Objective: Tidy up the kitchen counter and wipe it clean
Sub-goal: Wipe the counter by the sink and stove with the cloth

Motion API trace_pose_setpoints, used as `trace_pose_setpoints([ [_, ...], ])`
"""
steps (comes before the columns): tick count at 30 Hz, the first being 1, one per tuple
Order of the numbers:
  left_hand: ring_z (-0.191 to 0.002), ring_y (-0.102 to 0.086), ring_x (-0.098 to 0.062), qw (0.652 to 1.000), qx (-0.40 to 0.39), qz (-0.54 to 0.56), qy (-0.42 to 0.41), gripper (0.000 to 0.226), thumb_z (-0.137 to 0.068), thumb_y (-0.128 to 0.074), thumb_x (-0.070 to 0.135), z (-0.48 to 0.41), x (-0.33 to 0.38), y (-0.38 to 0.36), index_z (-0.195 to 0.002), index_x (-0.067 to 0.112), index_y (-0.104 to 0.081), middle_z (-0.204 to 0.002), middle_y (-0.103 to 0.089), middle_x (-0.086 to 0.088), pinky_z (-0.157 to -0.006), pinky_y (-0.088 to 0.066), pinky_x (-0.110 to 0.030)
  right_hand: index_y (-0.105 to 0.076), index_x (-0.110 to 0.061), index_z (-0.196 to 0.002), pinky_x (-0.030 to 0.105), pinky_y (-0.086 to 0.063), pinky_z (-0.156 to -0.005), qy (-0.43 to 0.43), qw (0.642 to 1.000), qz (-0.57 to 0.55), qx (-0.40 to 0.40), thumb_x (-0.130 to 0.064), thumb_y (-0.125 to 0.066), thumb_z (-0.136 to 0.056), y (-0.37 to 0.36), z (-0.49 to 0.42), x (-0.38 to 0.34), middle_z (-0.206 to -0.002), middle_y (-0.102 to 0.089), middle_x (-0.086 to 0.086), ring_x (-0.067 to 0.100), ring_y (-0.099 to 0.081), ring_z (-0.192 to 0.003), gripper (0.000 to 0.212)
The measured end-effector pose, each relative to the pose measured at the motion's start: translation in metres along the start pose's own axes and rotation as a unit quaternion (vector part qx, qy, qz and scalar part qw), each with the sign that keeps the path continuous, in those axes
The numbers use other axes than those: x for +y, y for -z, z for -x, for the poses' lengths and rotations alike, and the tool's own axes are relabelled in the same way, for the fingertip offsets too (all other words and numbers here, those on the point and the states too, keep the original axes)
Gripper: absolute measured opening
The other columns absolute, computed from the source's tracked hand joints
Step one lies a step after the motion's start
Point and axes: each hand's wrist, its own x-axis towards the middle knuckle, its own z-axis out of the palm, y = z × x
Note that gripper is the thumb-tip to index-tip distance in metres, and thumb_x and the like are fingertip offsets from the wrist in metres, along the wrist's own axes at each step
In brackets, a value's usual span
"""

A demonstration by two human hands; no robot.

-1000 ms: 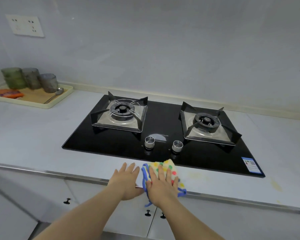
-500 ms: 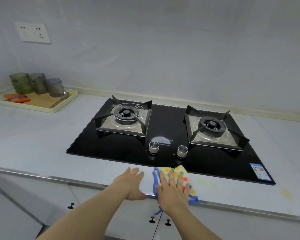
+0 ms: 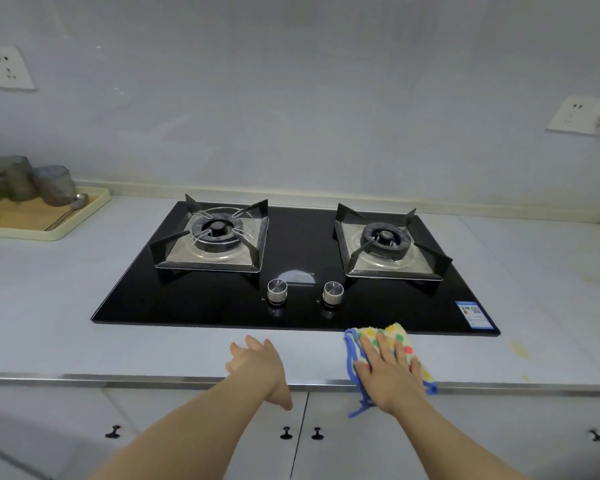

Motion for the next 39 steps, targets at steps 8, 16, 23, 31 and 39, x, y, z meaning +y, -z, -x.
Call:
trace_pose_setpoints([
  [8,-0.142,-0.014,-0.042,0.998,0.049,-0.011,-0.028,0.099,-0.081,-0.060,0.052,-0.001,-0.008,-0.005,-0.151,0.013,-0.001,-0.156,-0.008,-0.017,-0.108,-0.036,-0.040,0.005,-0.036,-0.150,0.046,0.009,-0.116,0.135,0.990,0.027,-0.019,-0.039,-0.016,-0.101,-0.011,0.002,-0.037,-0.159,0.015,-0.006,0.022,0.018,-0.146,0.053],
  [16,-0.142,-0.010,-0.040,0.998,0.058,0.004,-0.027,0.098,-0.081,-0.060,0.048,0.003,-0.012,-0.008,-0.151,0.014,0.000,-0.157,-0.003,-0.014,-0.104,-0.038,-0.039,0.008,-0.033,-0.150,0.048,0.007,-0.117,0.029,1.000,-0.010,0.003,-0.038,-0.015,-0.101,-0.006,0.001,-0.010,-0.159,0.017,-0.003,0.026,0.018,-0.146,0.055],
  [23,-0.146,-0.004,-0.031,0.988,0.079,0.038,-0.127,0.076,-0.089,-0.049,0.043,0.006,0.024,-0.011,-0.150,0.017,-0.011,-0.158,-0.007,-0.005,-0.117,-0.020,-0.046,0.004,-0.036,-0.150,0.045,0.008,-0.117,0.145,0.989,0.021,0.000,-0.041,-0.017,-0.102,-0.016,0.007,-0.024,-0.159,0.014,-0.006,0.022,0.016,-0.146,0.053],
  [31,-0.146,0.005,-0.032,0.989,0.061,0.030,-0.134,0.076,-0.090,-0.049,0.033,0.007,0.044,-0.012,-0.151,0.021,-0.005,-0.160,0.003,-0.001,-0.118,-0.017,-0.044,0.007,-0.032,-0.151,0.050,0.005,-0.117,-0.039,0.998,-0.038,0.015,-0.037,-0.015,-0.101,0.000,-0.003,0.040,-0.159,0.015,-0.001,0.029,0.014,-0.146,0.055],
  [39,-0.146,-0.005,-0.030,0.989,0.077,0.018,-0.127,0.074,-0.089,-0.049,0.033,0.002,0.047,-0.012,-0.151,0.022,-0.009,-0.159,-0.006,0.000,-0.116,-0.025,-0.040,0.007,-0.034,-0.150,0.046,0.008,-0.117,0.105,0.994,0.017,0.006,-0.042,-0.016,-0.101,-0.012,0.006,0.011,-0.159,0.015,-0.004,0.024,0.017,-0.146,0.054],
])
